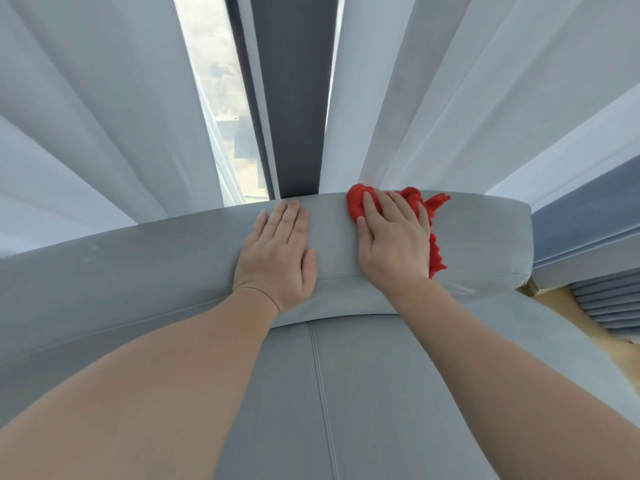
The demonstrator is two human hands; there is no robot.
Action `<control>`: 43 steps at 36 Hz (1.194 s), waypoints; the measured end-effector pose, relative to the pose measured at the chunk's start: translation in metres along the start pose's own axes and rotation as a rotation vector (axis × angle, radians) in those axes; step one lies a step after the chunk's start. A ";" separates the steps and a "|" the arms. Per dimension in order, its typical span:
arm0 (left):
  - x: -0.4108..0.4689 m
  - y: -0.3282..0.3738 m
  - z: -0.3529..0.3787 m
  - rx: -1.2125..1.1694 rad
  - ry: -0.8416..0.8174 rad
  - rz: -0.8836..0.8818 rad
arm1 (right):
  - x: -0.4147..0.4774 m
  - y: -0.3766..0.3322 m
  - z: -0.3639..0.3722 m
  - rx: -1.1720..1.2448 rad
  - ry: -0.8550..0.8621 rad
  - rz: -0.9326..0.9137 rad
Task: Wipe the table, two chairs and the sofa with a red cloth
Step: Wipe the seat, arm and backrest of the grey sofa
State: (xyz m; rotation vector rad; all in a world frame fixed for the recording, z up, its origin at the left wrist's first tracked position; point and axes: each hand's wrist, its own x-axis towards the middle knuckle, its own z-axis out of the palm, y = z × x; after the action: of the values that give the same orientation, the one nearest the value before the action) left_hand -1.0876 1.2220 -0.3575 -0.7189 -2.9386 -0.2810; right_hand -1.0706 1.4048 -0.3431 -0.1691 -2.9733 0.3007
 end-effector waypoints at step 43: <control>-0.236 -0.123 -0.054 0.174 -0.087 -0.652 | -0.002 0.002 -0.007 -0.111 -0.051 -0.015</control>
State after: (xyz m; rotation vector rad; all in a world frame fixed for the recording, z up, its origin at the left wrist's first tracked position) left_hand -0.9337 0.9988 -0.3571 0.2723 -3.1330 -0.0353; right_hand -1.0676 1.4077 -0.3367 -0.1534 -3.0413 0.1406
